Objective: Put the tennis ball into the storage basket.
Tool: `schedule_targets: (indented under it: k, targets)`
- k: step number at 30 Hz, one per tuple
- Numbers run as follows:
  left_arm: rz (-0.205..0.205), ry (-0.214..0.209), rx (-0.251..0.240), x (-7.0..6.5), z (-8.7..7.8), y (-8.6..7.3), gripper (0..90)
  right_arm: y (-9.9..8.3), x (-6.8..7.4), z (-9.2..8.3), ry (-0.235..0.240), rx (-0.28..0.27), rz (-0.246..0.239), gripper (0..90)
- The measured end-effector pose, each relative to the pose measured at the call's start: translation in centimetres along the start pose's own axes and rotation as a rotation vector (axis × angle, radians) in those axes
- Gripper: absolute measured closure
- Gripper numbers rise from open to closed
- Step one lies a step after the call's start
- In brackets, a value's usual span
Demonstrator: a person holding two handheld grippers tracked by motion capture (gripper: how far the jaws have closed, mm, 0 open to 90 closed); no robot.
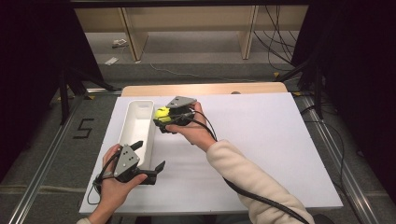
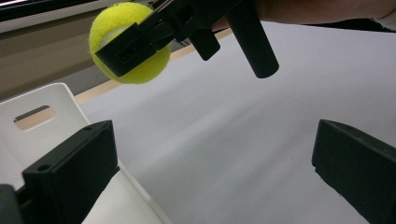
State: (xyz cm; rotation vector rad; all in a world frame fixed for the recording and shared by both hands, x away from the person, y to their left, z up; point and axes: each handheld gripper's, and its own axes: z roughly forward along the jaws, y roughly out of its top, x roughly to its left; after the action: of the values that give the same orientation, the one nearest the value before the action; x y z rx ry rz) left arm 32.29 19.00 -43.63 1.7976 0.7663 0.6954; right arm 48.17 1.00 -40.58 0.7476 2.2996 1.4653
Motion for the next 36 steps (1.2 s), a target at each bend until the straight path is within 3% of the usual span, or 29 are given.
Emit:
schedule_targets:
  k: [36]
  targets:
    - [0.003,-0.003,0.003,-0.1,0.0,0.0,0.0,1.3,1.5,1.5,0.038,0.006,-0.027,27.0]
